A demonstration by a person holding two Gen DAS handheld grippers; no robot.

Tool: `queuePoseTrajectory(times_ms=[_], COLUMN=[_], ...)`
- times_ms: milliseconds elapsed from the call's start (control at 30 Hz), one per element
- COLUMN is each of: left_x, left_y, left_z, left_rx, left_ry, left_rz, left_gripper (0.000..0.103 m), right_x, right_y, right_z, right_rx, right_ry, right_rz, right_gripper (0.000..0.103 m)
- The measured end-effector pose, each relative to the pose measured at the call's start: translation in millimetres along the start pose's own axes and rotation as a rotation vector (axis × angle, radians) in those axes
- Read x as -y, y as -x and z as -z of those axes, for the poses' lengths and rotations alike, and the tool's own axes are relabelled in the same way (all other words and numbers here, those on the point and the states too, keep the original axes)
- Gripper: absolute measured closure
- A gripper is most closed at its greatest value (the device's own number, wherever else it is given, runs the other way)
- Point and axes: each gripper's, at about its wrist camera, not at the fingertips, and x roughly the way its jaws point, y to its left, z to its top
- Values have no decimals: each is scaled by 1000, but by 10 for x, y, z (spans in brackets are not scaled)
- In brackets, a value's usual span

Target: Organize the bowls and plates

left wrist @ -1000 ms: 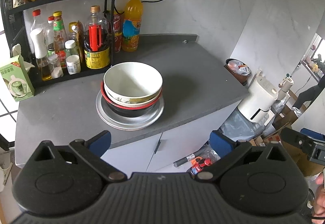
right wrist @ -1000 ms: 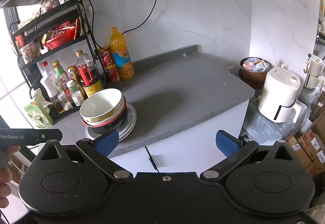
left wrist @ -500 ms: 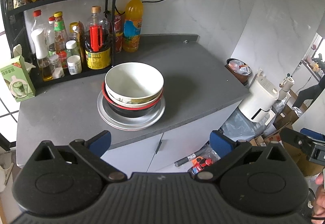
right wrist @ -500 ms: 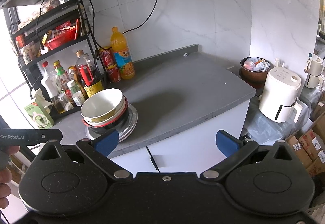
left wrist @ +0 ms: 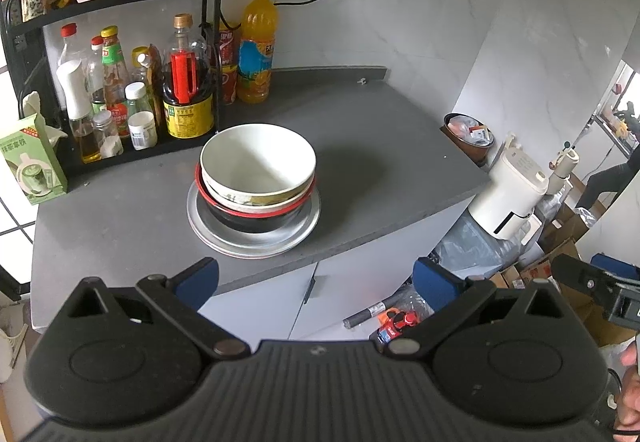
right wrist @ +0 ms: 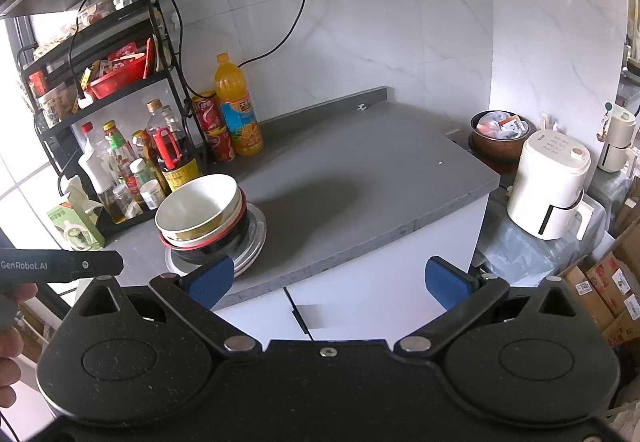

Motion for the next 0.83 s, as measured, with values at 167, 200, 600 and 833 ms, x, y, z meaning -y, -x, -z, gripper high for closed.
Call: queuePoseTrajectory(times_ms=[167, 200, 600, 833], left_x=[45, 49, 75, 49], left_y=[-14, -21, -61, -62], left_z=[2, 3, 31, 35], left_rx=[-2, -4, -23, -29], left_ry=[-4, -4, 15, 27], left_rz=[1, 2, 1, -7], left_gripper=[1, 1, 1, 1], right_x=[63, 65, 79, 71], right_y=[9, 10, -5, -29], right_z=[-10, -7, 16, 45], right_rx=[-1, -1, -15, -28], right_ry=[-2, -1, 9, 11], right_rz=[2, 3, 15, 12], right_gripper=[0, 0, 0, 0])
